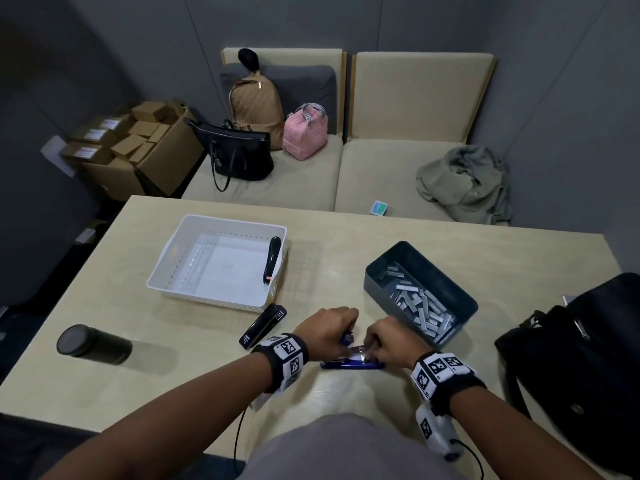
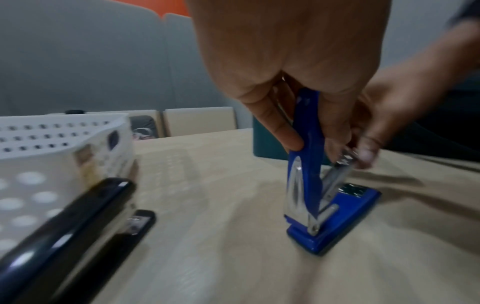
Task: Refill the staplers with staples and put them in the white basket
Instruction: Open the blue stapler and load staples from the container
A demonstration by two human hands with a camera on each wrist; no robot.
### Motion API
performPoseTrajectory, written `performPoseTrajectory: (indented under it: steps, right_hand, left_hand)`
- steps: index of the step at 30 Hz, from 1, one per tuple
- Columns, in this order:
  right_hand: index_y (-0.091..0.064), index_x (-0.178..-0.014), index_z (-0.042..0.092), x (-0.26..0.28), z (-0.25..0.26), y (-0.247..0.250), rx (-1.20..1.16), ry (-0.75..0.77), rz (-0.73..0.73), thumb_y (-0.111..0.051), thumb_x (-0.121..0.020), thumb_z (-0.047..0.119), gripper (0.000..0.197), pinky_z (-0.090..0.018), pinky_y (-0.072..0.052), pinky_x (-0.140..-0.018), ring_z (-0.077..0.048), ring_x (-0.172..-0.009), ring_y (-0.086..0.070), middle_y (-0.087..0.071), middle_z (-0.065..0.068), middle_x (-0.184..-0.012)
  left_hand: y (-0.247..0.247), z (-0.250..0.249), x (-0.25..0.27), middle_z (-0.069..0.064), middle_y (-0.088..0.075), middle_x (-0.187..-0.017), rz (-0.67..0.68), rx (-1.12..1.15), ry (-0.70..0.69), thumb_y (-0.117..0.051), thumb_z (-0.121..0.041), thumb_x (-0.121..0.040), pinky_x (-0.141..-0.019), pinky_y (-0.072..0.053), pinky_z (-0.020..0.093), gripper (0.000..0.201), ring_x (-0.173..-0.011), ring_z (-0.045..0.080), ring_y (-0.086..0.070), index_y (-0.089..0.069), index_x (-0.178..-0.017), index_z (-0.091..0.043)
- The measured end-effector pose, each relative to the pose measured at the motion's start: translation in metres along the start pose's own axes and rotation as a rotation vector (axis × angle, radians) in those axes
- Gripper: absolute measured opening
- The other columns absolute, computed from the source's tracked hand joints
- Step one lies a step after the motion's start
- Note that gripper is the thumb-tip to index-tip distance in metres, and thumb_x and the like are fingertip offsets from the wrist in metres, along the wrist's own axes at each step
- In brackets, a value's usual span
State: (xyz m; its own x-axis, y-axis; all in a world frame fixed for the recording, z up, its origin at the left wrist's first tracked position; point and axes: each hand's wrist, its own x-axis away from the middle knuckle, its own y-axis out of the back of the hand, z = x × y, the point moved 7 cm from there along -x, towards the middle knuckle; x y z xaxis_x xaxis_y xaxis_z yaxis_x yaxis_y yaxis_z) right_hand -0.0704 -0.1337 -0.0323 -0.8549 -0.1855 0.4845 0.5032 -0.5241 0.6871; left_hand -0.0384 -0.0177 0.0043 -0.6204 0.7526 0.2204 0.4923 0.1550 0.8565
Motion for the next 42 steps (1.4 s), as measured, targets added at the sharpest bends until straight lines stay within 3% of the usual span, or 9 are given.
performPoseTrajectory:
  steps: [3,7,10,12,14,17,22,30,42]
  right_hand:
    - [-0.071,-0.087,0.015,0.008,-0.018,-0.002,0.003,-0.030,-0.032,-0.077,-0.077,0.022,0.014,-0.018,-0.048,-0.061,-0.010,-0.071,-0.063,-0.069,0.002,-0.082]
    - [-0.062,-0.075,0.021,0.012,-0.020,-0.006,0.082,-0.016,-0.048,-0.072,-0.076,0.021,0.010,-0.031,-0.055,-0.070,-0.016,-0.076,-0.061,-0.064,0.001,-0.083]
    - [-0.051,-0.068,0.026,0.011,-0.018,-0.015,0.172,-0.024,-0.012,-0.071,-0.073,0.022,0.021,-0.036,-0.055,-0.070,-0.019,-0.077,-0.060,-0.057,0.006,-0.080]
    - [-0.049,-0.070,0.026,0.011,-0.018,-0.021,0.209,-0.020,-0.004,-0.072,-0.074,0.024,0.023,-0.036,-0.052,-0.070,-0.020,-0.080,-0.059,-0.055,0.006,-0.083]
    - [-0.049,-0.071,0.026,0.012,-0.019,-0.023,0.200,-0.031,-0.009,-0.073,-0.074,0.025,0.024,-0.035,-0.051,-0.072,-0.020,-0.083,-0.058,-0.056,0.005,-0.086]
    - [-0.046,-0.062,0.029,0.012,-0.025,-0.023,0.138,-0.076,-0.033,-0.078,-0.071,0.025,0.033,-0.034,-0.052,-0.071,-0.017,-0.078,-0.059,-0.061,0.004,-0.085]
    - [-0.044,-0.058,0.030,0.018,-0.027,-0.021,0.063,-0.121,-0.096,-0.078,-0.070,0.020,0.037,-0.031,-0.049,-0.065,-0.015,-0.073,-0.059,-0.058,0.007,-0.077]
    - [-0.057,-0.071,0.025,0.021,-0.034,-0.019,0.113,-0.156,-0.102,-0.074,-0.072,0.025,0.017,-0.035,-0.054,-0.070,-0.019,-0.078,-0.060,-0.062,0.001,-0.087]
    - [-0.061,-0.086,0.012,0.014,-0.032,-0.028,0.268,-0.053,-0.092,-0.060,-0.080,0.023,0.012,-0.035,-0.046,-0.068,-0.029,-0.087,-0.061,-0.059,-0.009,-0.095]
  left_hand:
    - [0.012,0.022,0.010,-0.003,-0.056,-0.081,-0.034,0.114,0.095,-0.079,-0.022,-0.067,-0.060,-0.045,0.033,0.042,-0.072,0.021,-0.055,-0.039,-0.084,-0.019]
    - [0.020,0.059,0.027,-0.011,-0.062,-0.083,-0.020,0.020,0.146,-0.075,-0.032,-0.073,-0.064,-0.045,0.029,0.037,-0.076,0.014,-0.061,-0.048,-0.098,-0.026]
    - [0.008,0.081,0.037,-0.005,-0.064,-0.098,0.133,-0.188,0.137,-0.070,-0.040,-0.078,-0.066,-0.041,0.029,0.033,-0.087,0.017,-0.061,-0.056,-0.104,-0.025]
    - [-0.010,0.087,0.041,0.000,-0.063,-0.104,0.256,-0.272,0.153,-0.066,-0.031,-0.082,-0.072,-0.044,0.033,0.023,-0.095,0.023,-0.061,-0.059,-0.102,-0.022]
    - [-0.025,0.085,0.039,0.006,-0.064,-0.103,0.307,-0.324,0.175,-0.059,-0.023,-0.083,-0.075,-0.047,0.036,0.017,-0.098,0.028,-0.061,-0.061,-0.098,-0.017]
    - [-0.039,0.064,0.024,0.009,-0.061,-0.107,0.233,-0.309,0.142,-0.059,-0.037,-0.082,-0.079,-0.046,0.038,0.030,-0.100,0.029,-0.057,-0.062,-0.104,-0.016]
    - [-0.067,0.016,-0.015,0.011,-0.062,-0.110,0.201,-0.001,0.283,-0.050,-0.053,-0.086,-0.085,-0.047,0.039,0.040,-0.102,0.030,-0.058,-0.064,-0.102,-0.019]
    - [-0.090,0.018,-0.025,0.007,-0.056,-0.114,0.272,0.092,0.289,-0.052,-0.051,-0.087,-0.089,-0.045,0.046,0.031,-0.112,0.029,-0.051,-0.062,-0.101,-0.025]
    - [-0.085,0.015,-0.021,0.006,-0.051,-0.117,0.253,-0.063,0.431,-0.051,-0.053,-0.082,-0.094,-0.029,0.049,0.028,-0.114,0.032,-0.040,-0.057,-0.098,-0.031]
